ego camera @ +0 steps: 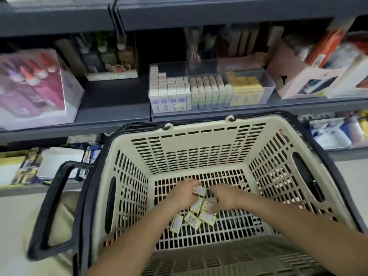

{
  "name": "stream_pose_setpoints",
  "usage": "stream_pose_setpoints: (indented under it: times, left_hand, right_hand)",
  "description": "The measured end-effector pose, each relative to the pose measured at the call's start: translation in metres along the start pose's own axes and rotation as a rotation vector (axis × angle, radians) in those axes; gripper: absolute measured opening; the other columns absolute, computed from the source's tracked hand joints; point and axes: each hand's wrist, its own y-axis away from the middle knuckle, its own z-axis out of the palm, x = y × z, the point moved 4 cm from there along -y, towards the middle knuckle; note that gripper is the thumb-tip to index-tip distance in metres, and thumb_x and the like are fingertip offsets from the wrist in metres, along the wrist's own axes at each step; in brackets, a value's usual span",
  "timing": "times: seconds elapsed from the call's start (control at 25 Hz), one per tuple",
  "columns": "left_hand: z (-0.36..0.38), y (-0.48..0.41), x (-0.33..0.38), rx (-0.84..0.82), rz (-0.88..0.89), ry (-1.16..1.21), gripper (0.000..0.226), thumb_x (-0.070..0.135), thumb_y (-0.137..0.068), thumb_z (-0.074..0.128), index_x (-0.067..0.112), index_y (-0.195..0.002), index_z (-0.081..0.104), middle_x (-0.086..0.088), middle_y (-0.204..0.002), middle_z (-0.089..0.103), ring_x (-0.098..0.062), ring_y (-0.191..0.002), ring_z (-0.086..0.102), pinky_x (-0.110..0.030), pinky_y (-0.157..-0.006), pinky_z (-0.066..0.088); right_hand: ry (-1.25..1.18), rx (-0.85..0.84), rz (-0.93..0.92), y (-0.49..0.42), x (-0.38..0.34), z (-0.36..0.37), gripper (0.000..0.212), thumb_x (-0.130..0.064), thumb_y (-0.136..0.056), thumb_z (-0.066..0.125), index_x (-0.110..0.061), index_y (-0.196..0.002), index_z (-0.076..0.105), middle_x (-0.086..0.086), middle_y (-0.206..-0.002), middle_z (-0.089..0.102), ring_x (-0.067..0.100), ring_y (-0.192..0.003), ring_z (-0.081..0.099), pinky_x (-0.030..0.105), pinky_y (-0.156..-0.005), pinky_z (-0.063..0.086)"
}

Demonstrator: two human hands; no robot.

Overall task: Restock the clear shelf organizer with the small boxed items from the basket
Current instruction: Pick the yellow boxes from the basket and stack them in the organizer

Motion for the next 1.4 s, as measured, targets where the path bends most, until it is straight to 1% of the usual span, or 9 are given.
stream_pose_setpoints:
  times: [0.12,0.24,0.52,0.64,0.76,0.92,1.08,1.28,1.4]
  left_hand:
    - [0.012,0.003,-0.002,-0.051,0.065,-0.152,0.065,0.026,-0.087,0.061,0.023,-0.144,0.031,-0.002,-0.148,0.031,-0.022,-0.134,0.029,-0.037,-0.110,0.030]
    - [0.014,0.004,-0.006,-0.048,0.000,-0.192,0.075,0.033,-0.083,0.066,0.025,-0.146,0.025,-0.006,-0.141,0.036,-0.024,-0.131,0.031,-0.040,-0.105,0.034]
    - [0.007,0.004,-0.009,0.086,-0.087,-0.029,0.048,0.039,-0.085,0.062,0.015,-0.124,0.046,-0.003,-0.122,0.047,-0.020,-0.116,0.043,-0.037,-0.096,0.042]
    - [-0.004,0.004,0.005,0.253,-0.125,0.223,0.030,0.037,-0.095,0.047,0.010,-0.107,0.055,-0.006,-0.107,0.059,-0.018,-0.096,0.055,-0.034,-0.086,0.047]
    - [0.004,0.001,0.015,0.023,-0.223,0.664,0.030,0.035,-0.097,0.046,0.007,-0.094,0.055,-0.010,-0.091,0.062,-0.021,-0.082,0.063,-0.036,-0.077,0.057]
    - [0.008,0.009,0.017,-0.152,-0.321,1.278,0.022,0.017,-0.096,0.050,0.003,-0.113,0.053,-0.013,-0.101,0.064,-0.022,-0.085,0.067,-0.032,-0.075,0.058]
    - [0.000,0.010,0.007,-0.173,-0.380,1.323,0.025,0.018,-0.095,0.052,0.003,-0.115,0.054,-0.015,-0.091,0.070,-0.024,-0.080,0.070,-0.032,-0.071,0.058]
    - [-0.010,0.007,0.004,-0.111,-0.309,1.350,0.026,0.027,-0.092,0.058,0.008,-0.111,0.057,-0.011,-0.088,0.070,-0.022,-0.077,0.068,-0.029,-0.067,0.056]
    - [-0.014,0.010,0.002,-0.129,-0.307,1.313,0.022,0.026,-0.092,0.059,0.008,-0.105,0.059,-0.011,-0.083,0.068,-0.019,-0.069,0.066,-0.027,-0.062,0.053]
  right_hand:
    - [0.120,0.021,0.034,-0.002,0.002,0.023,0.089,-0.066,-0.062,0.068,-0.017,-0.129,0.035,0.004,-0.129,0.042,0.022,-0.114,0.045,0.034,-0.084,0.042]
    - [0.197,0.088,0.039,0.000,-0.004,0.036,0.083,-0.061,-0.062,0.070,-0.019,-0.124,0.034,0.005,-0.123,0.041,0.022,-0.109,0.045,0.037,-0.084,0.045]
    - [0.145,0.181,0.019,0.002,0.003,0.020,0.068,-0.046,-0.065,0.068,-0.018,-0.119,0.038,0.003,-0.116,0.045,0.019,-0.104,0.045,0.032,-0.081,0.043]
    - [-0.030,0.290,0.022,0.005,0.005,0.005,0.072,-0.051,-0.063,0.068,-0.018,-0.119,0.038,0.001,-0.113,0.044,0.016,-0.096,0.047,0.029,-0.072,0.041]
    - [-0.256,0.400,-0.002,0.005,-0.002,-0.005,0.073,-0.052,-0.062,0.069,-0.016,-0.117,0.038,0.000,-0.111,0.043,0.014,-0.091,0.049,0.028,-0.070,0.042]
    - [-0.482,0.395,-0.047,0.001,-0.001,-0.011,0.059,-0.039,-0.072,0.074,-0.019,-0.116,0.041,-0.006,-0.102,0.044,0.011,-0.090,0.048,0.024,-0.074,0.039]
    - [-0.704,0.279,-0.073,-0.002,0.003,-0.014,0.042,-0.015,-0.082,0.067,-0.018,-0.118,0.047,0.000,-0.085,0.059,0.012,-0.072,0.057,0.031,-0.073,0.048]
    - [-0.817,0.348,-0.137,0.001,0.002,-0.027,0.034,-0.013,-0.079,0.070,-0.025,-0.101,0.048,-0.003,-0.071,0.061,0.010,-0.063,0.060,0.033,-0.071,0.050]
    - [-0.646,0.345,-0.199,0.005,-0.003,-0.028,0.050,-0.018,-0.074,0.076,-0.029,-0.114,0.048,-0.004,-0.097,0.058,0.008,-0.074,0.058,0.027,-0.077,0.050]
